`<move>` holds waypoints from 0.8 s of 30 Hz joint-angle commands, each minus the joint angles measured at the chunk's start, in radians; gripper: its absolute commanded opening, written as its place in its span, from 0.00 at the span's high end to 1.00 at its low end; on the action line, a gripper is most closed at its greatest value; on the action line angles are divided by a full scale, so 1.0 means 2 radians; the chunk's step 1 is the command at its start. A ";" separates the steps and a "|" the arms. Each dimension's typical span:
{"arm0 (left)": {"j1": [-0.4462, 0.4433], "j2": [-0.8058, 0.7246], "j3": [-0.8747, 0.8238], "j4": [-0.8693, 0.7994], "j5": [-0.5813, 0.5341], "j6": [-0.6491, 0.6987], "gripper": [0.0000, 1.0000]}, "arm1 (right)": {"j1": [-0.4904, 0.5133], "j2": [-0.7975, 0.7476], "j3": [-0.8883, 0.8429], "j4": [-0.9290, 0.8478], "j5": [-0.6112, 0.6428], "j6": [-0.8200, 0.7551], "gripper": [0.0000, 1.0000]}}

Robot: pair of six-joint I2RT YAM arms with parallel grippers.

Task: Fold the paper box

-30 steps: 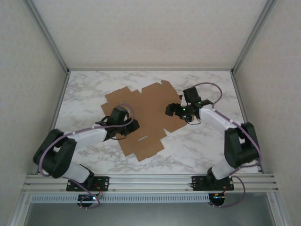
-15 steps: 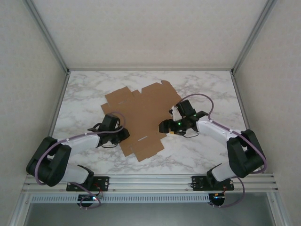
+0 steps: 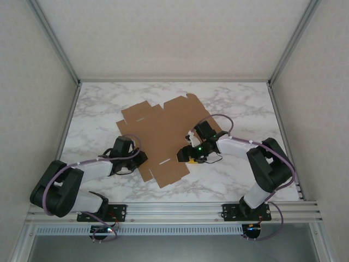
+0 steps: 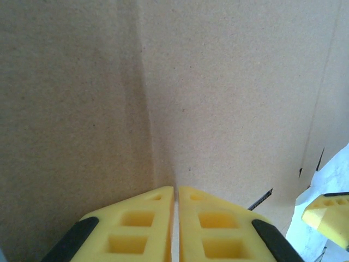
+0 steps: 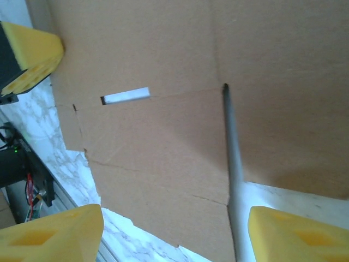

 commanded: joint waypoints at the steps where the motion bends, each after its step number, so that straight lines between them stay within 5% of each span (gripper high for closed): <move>1: 0.004 0.002 -0.015 -0.014 -0.013 -0.010 0.88 | 0.003 0.022 -0.003 0.016 -0.021 -0.004 0.30; 20: 0.004 -0.004 -0.022 0.005 -0.012 -0.022 0.91 | 0.017 0.046 -0.011 0.153 -0.178 0.118 0.37; 24: 0.004 -0.014 -0.020 0.008 -0.014 -0.029 0.91 | 0.016 0.065 -0.012 0.177 -0.173 0.158 0.50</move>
